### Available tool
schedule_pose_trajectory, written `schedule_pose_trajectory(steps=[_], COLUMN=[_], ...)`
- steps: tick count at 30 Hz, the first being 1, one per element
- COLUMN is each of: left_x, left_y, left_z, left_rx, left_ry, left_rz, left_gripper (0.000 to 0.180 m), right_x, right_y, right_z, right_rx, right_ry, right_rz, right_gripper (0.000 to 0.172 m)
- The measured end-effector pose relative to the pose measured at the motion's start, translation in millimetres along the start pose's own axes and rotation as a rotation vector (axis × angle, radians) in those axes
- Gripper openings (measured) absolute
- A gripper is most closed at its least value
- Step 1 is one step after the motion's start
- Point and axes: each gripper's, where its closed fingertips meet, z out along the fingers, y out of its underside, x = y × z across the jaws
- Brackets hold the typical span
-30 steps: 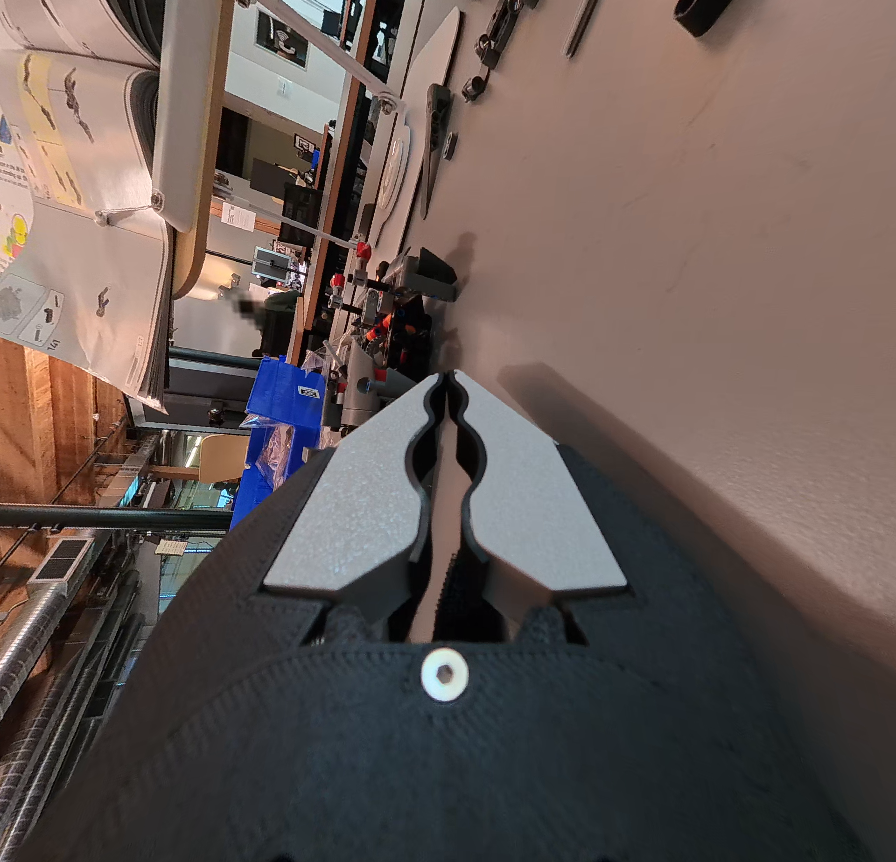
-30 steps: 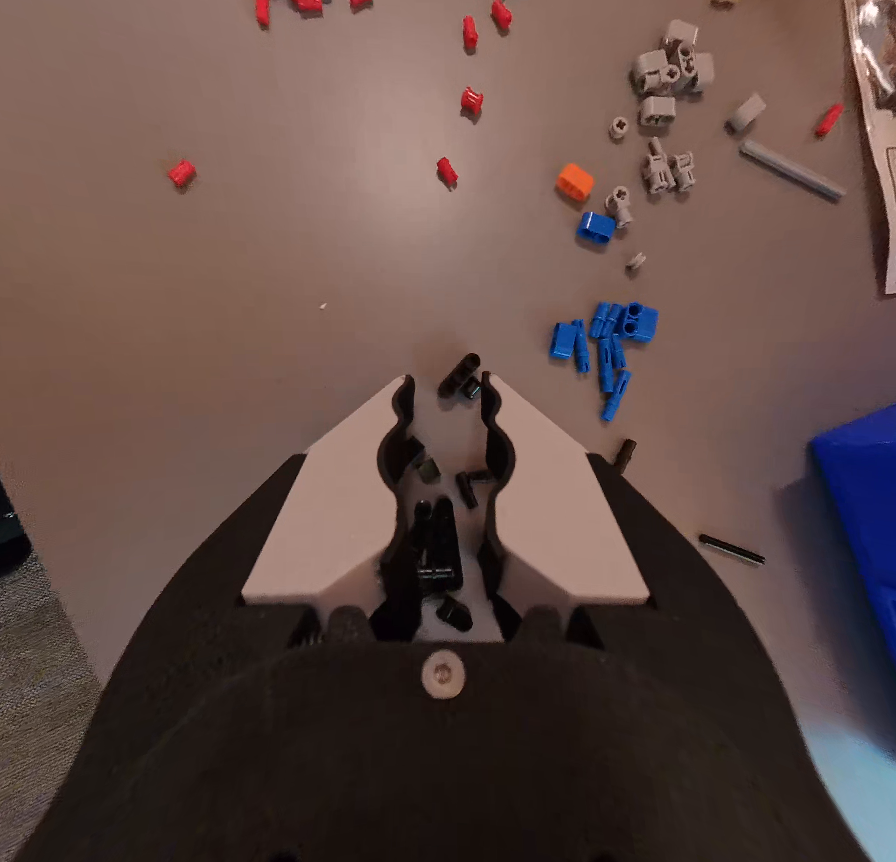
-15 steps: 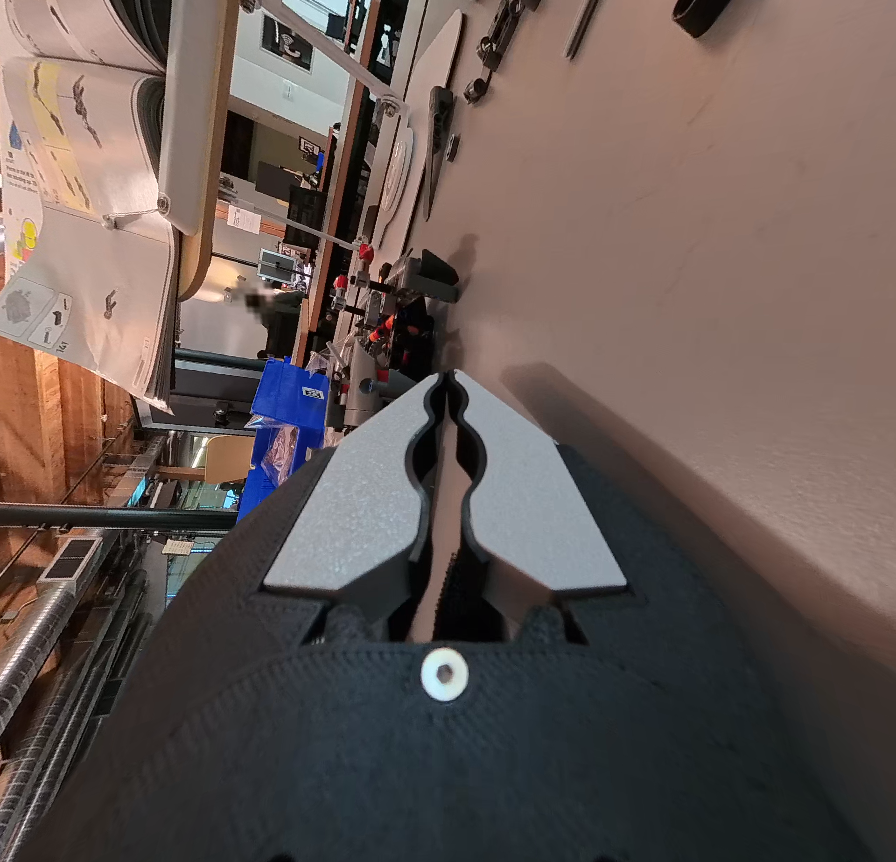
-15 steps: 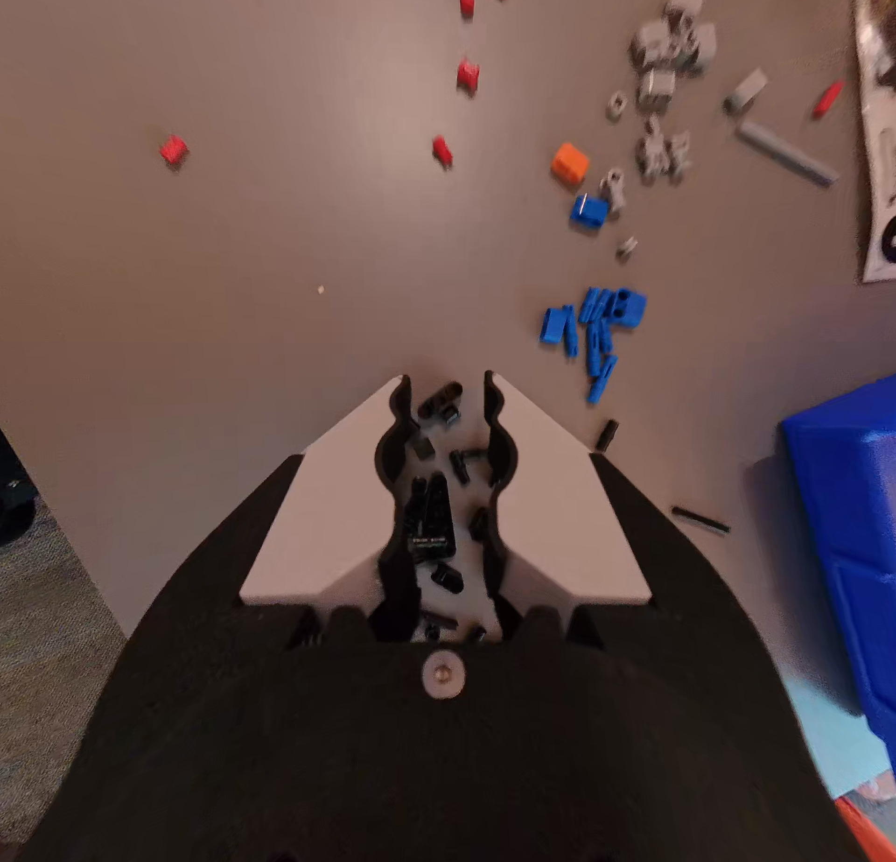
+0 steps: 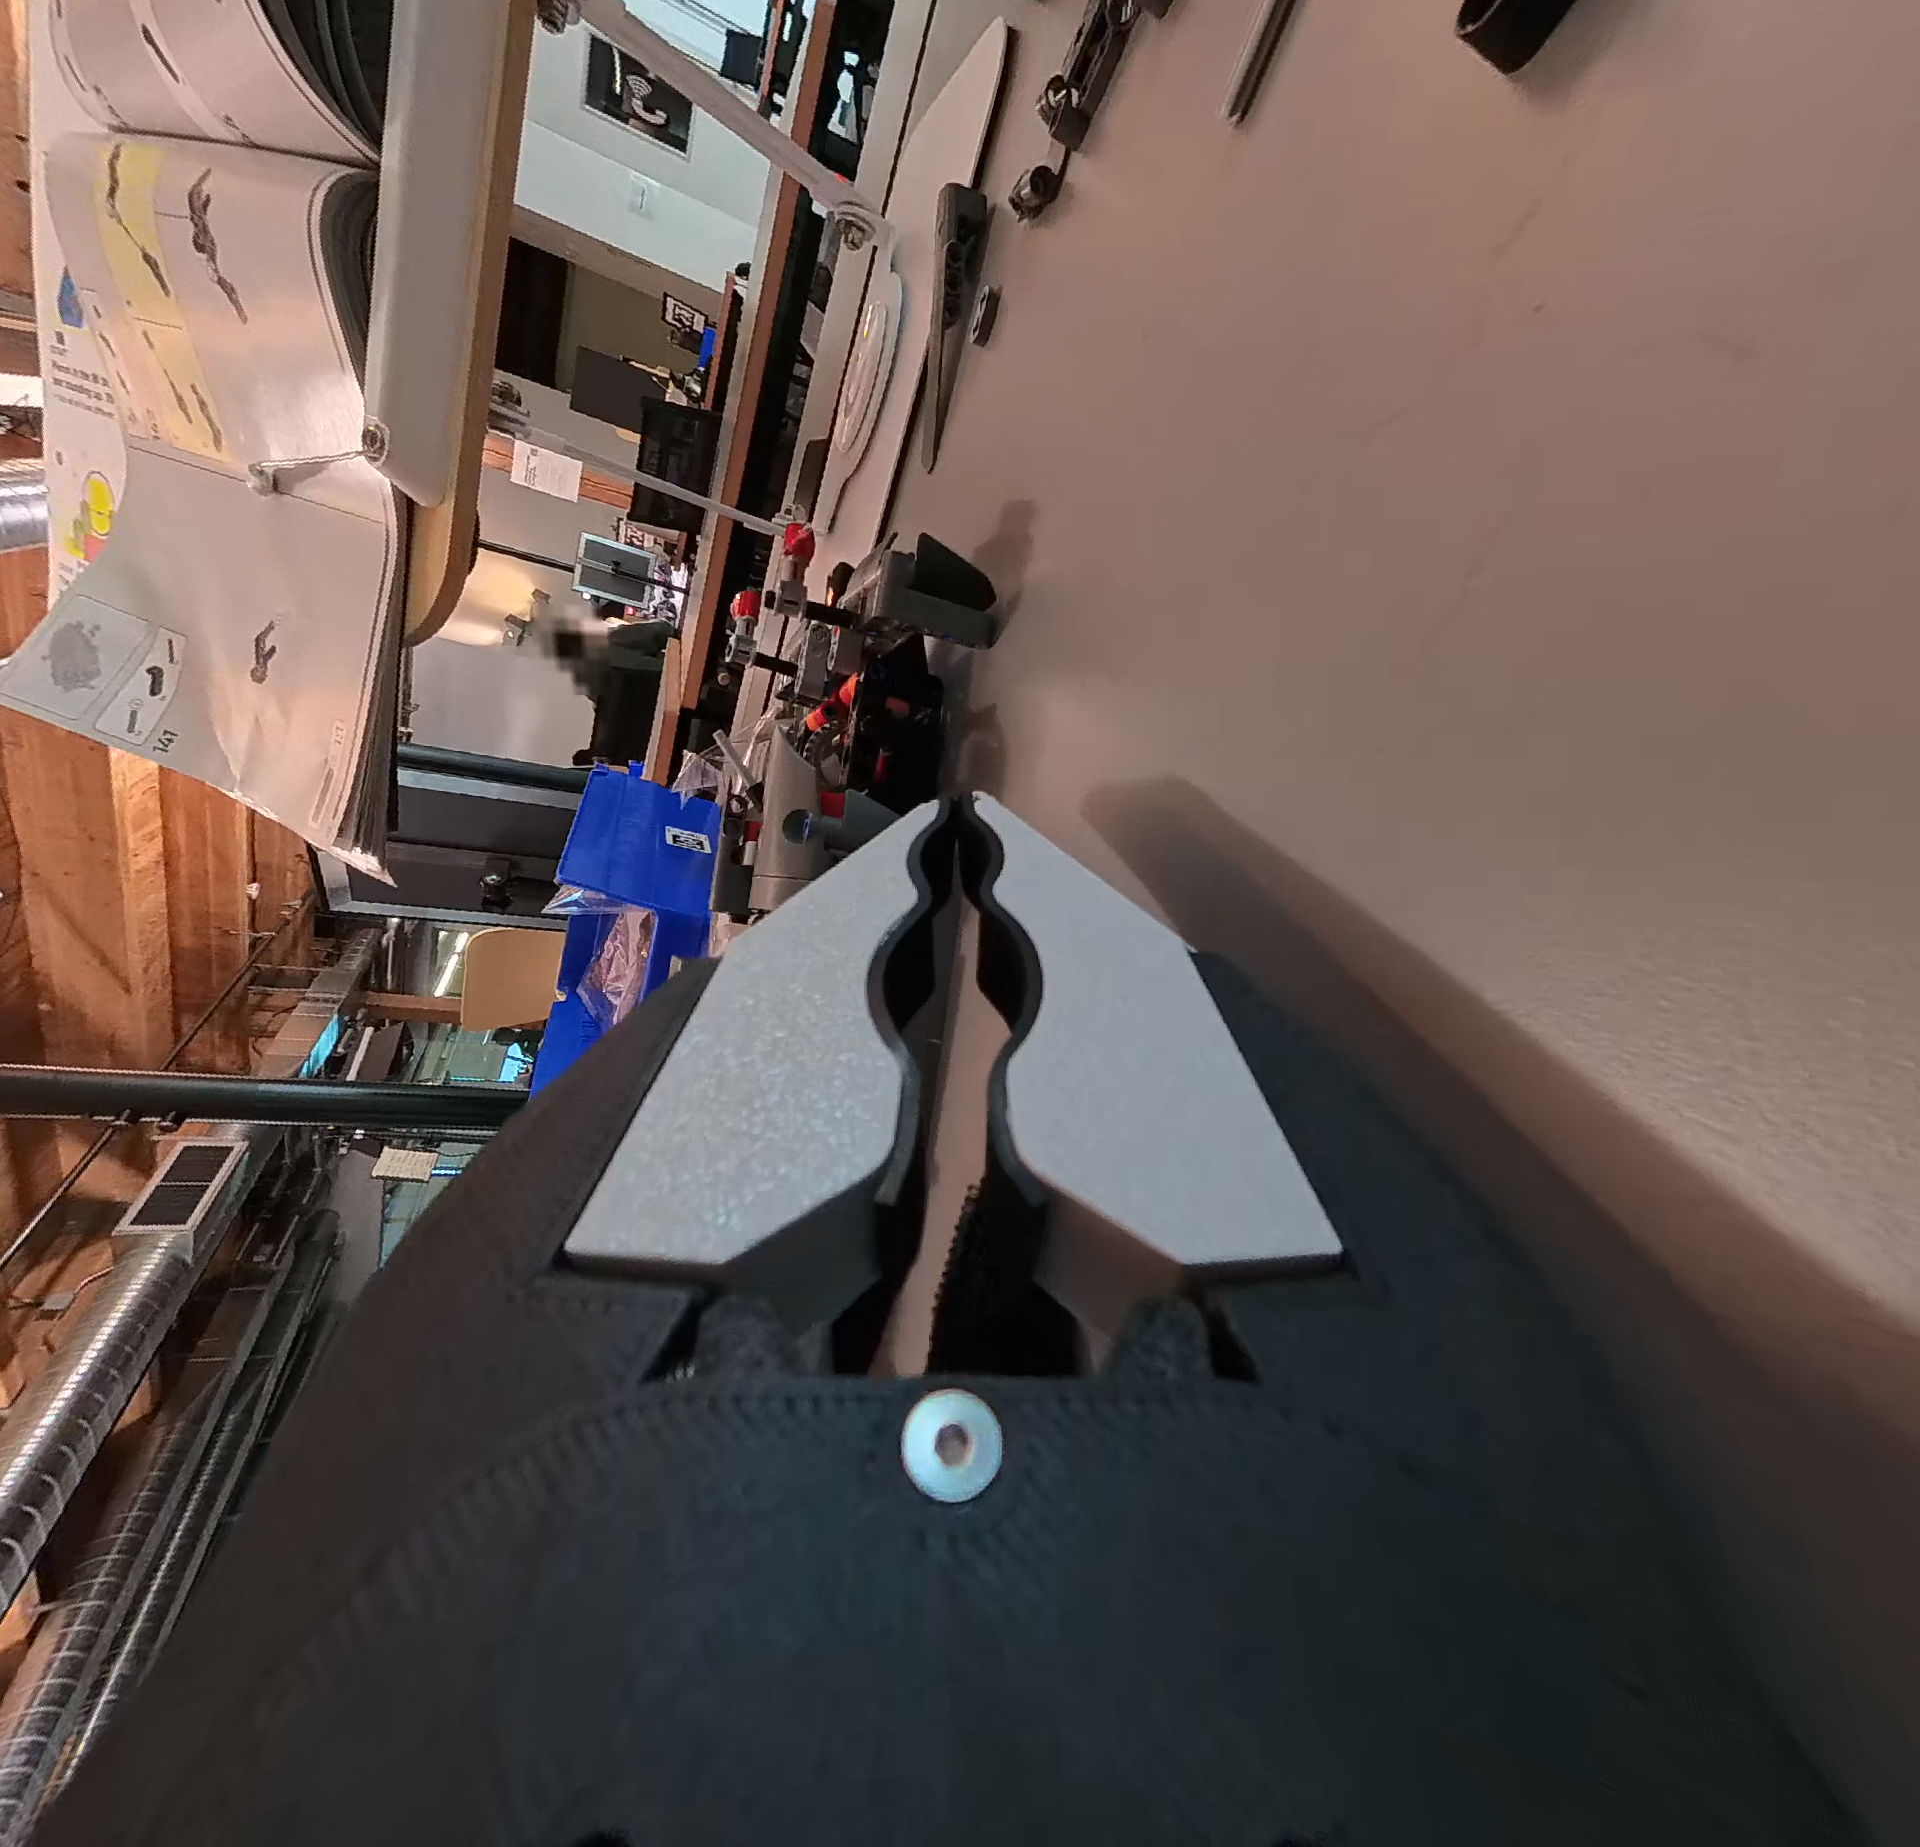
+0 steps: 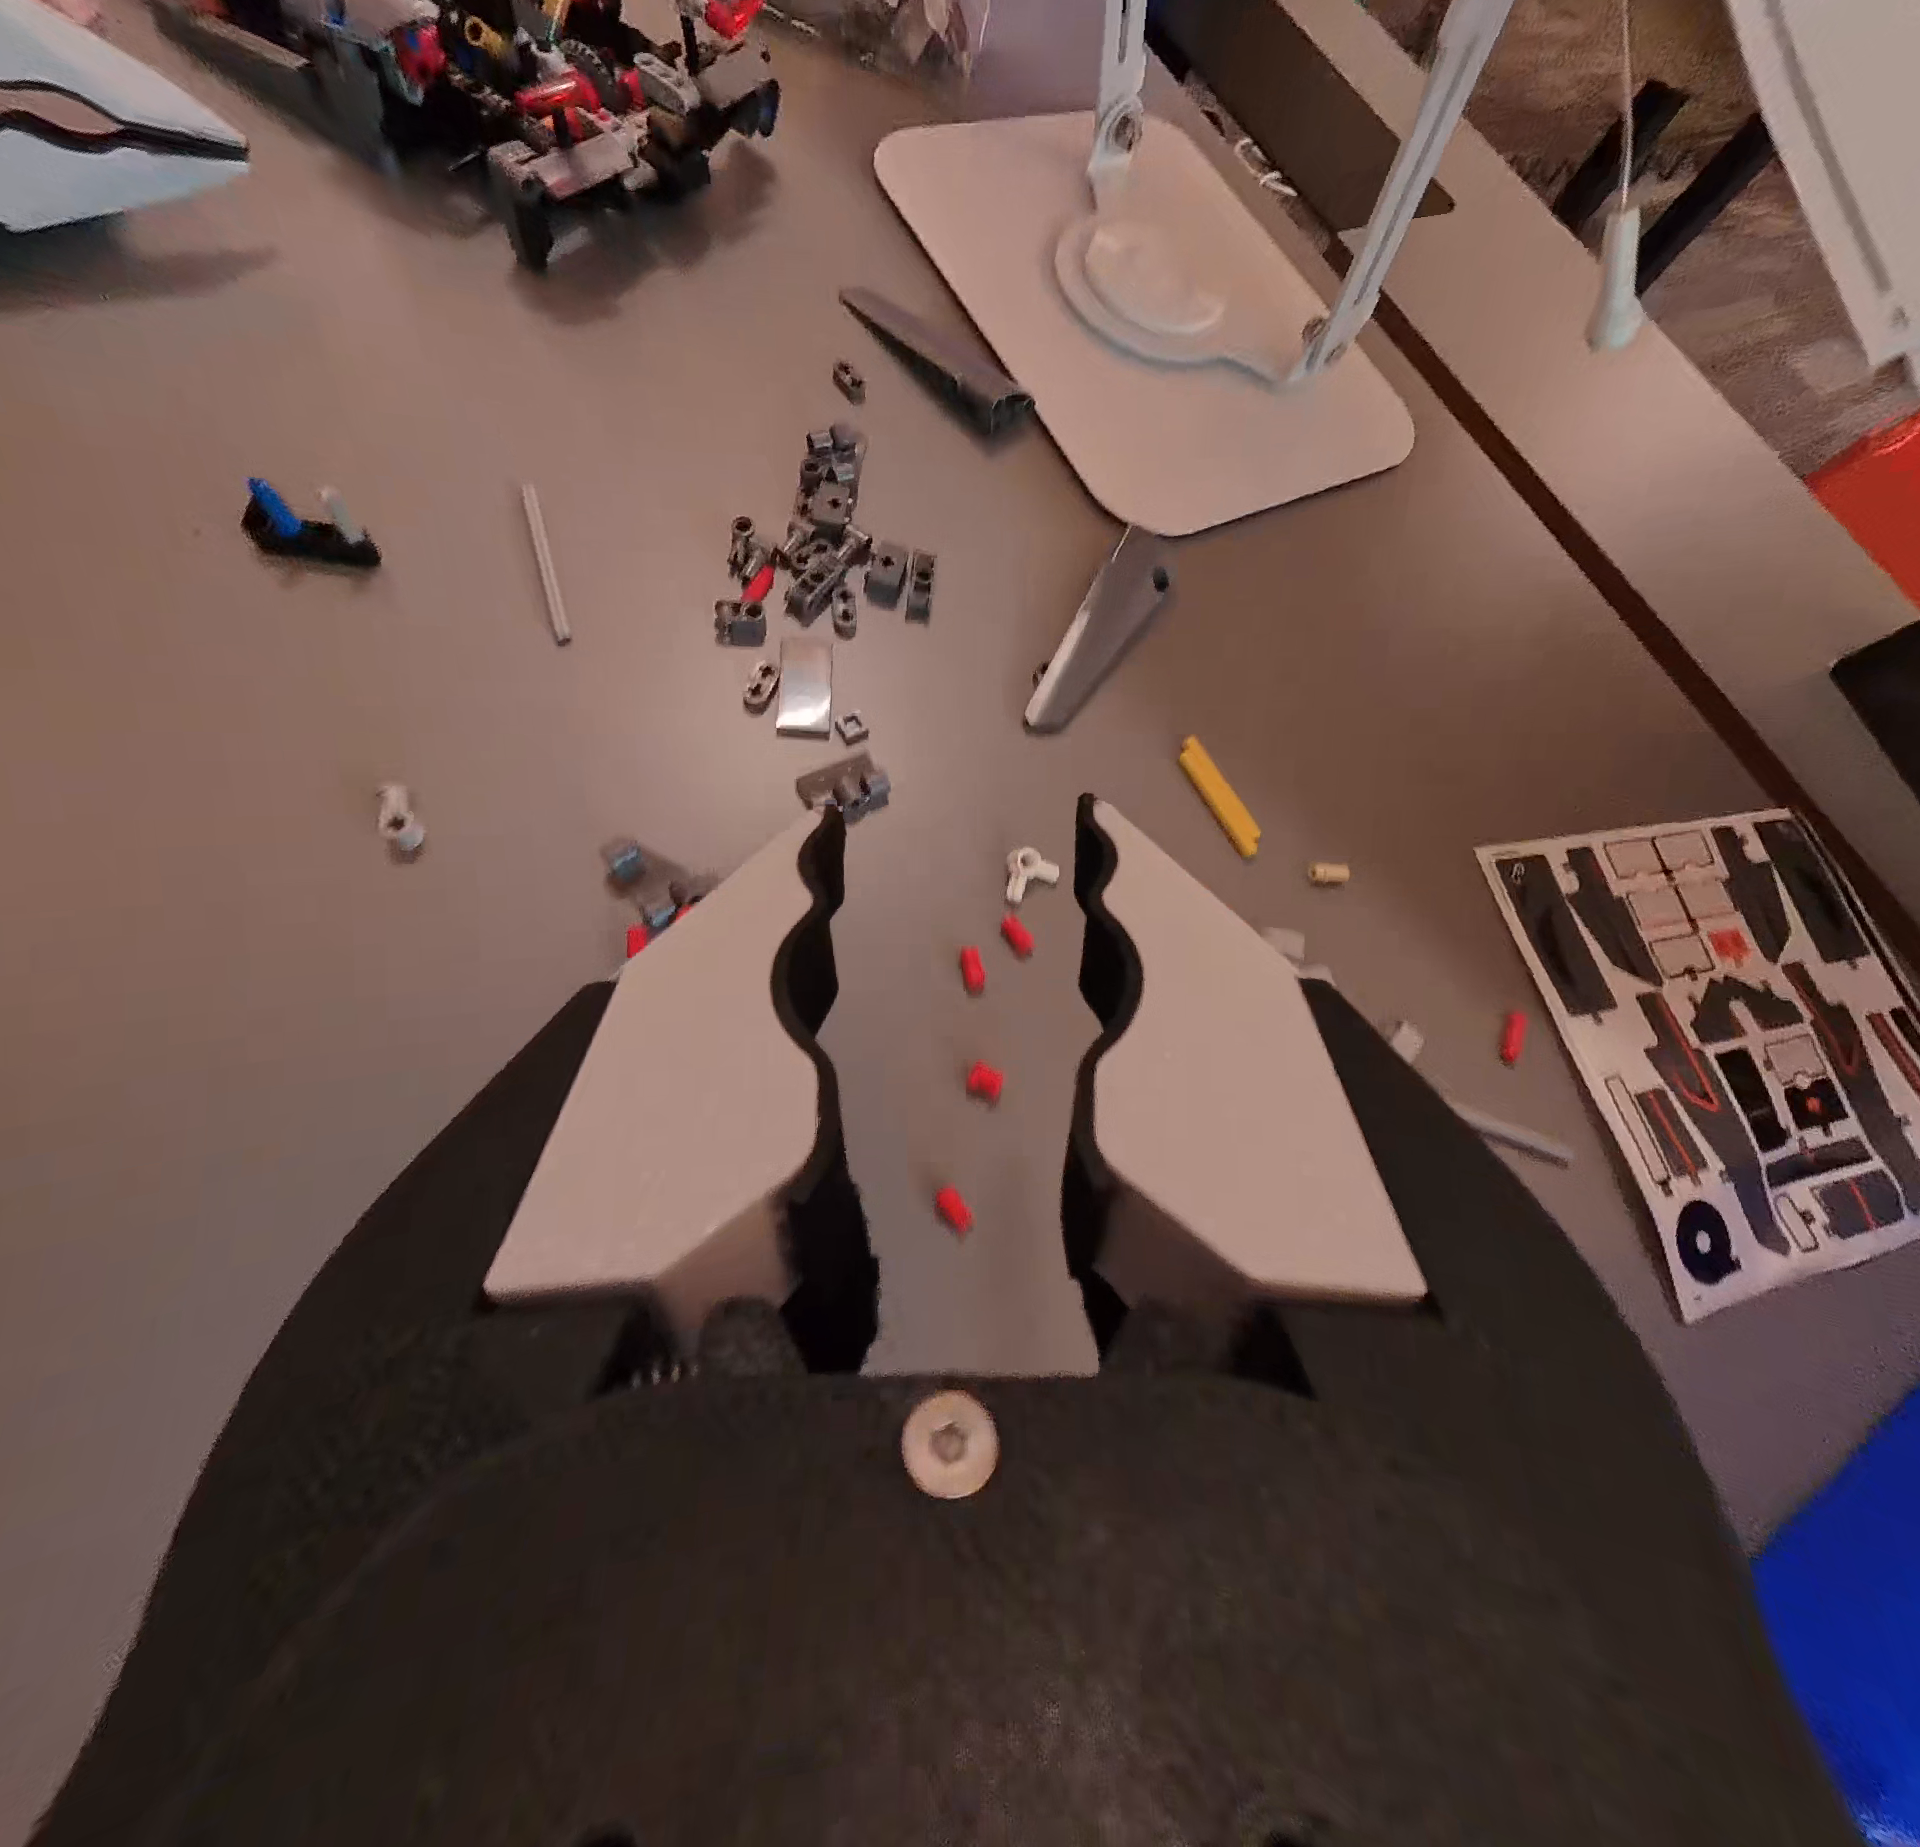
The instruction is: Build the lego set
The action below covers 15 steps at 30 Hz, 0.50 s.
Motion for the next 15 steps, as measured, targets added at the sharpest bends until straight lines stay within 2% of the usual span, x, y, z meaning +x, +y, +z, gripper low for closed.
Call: schedule_pose_trajectory(steps=[4,8,15], left_x=[0.1,-0.2,-0.5], left_y=[0.4,0.6,0.7], left_z=[0.5,0.4,0.4], left_rx=[-0.003,-0.005,-0.007], left_ry=[0.003,0.001,-0.002], left_rz=[-0.007,-0.007,-0.007], left_gripper=[0.0,0.0,0.0], right_x=[4.4,13.7,14.1], right_y=[-6.3,-5.6,12.3], right_z=[22.8,28.6,25.4], right_rx=[0.038,0.111,0.139], right_ry=[0.106,0.246,0.267], right_rz=[-0.095,-0.28,-0.325], right_gripper=[0.047,0.043,0.037])
